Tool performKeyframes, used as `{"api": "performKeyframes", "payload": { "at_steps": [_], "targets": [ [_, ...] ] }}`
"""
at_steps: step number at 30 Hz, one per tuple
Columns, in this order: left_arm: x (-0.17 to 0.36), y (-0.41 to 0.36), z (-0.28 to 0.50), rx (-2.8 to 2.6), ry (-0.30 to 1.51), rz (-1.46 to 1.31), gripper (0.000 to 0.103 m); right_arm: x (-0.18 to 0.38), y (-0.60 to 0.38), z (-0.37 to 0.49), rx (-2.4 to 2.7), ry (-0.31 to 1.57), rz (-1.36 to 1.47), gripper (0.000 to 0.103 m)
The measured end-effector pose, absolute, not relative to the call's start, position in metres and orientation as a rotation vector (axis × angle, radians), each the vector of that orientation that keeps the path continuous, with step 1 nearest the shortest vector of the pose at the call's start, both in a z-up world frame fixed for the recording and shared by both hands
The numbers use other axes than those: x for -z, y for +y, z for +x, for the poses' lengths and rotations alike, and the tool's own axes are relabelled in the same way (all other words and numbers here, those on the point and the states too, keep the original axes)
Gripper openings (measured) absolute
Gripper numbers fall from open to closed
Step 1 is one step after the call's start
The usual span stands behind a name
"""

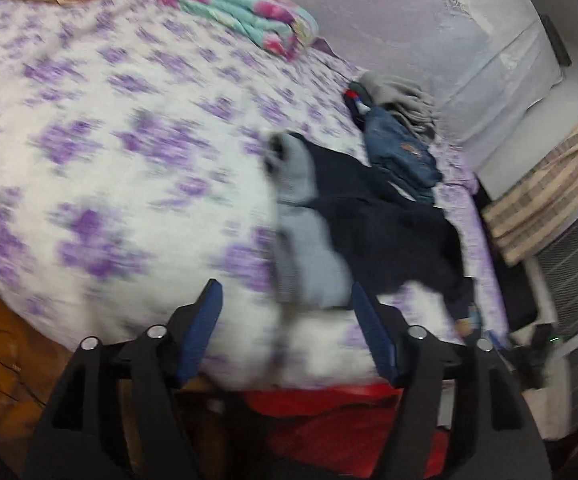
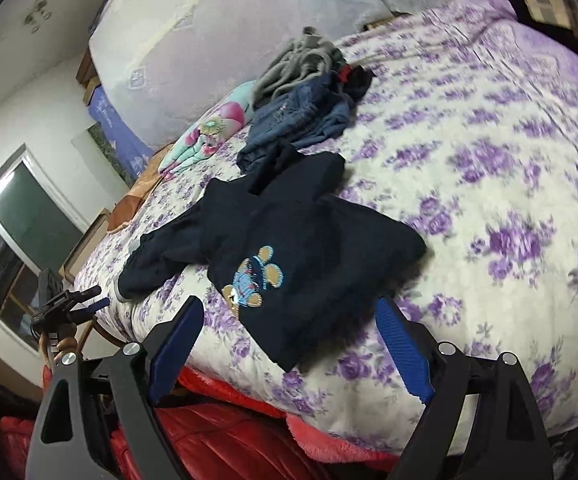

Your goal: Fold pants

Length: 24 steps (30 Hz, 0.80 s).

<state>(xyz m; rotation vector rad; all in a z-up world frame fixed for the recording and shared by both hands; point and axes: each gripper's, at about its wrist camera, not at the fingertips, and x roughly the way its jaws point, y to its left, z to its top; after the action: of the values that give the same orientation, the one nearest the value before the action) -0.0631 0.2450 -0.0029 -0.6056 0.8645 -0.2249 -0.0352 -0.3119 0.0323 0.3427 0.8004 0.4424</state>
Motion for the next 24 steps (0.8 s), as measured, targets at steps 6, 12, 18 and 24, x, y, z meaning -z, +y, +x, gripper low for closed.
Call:
{"api": "performKeyframes", "payload": {
  "at_steps": [6, 12, 18, 24],
  "targets": [
    [0.013, 0.222, -0.036, 0.091, 0.940, -0.610, 0.066, -0.029, -0.315, -0.036, -0.468, 0.786, 0.393, 0.088],
    [-0.005, 0.194, -0.037, 0.185, 0.859, -0.397, 0.008, -0.035, -0.307, -0.039, -0.462, 0.753, 0.332, 0.087],
    [0.008, 0.164, -0.082, 0.339, 0.825, 0.010, 0.009, -0.036, -0.309, -0.039, -0.455, 0.750, 0.333, 0.087],
    [0.060, 0.219, -0.084, 0.297, 1.082, -0.151, 0.014, -0.033, -0.309, -0.038, -0.457, 0.765, 0.350, 0.087]
  ]
}}
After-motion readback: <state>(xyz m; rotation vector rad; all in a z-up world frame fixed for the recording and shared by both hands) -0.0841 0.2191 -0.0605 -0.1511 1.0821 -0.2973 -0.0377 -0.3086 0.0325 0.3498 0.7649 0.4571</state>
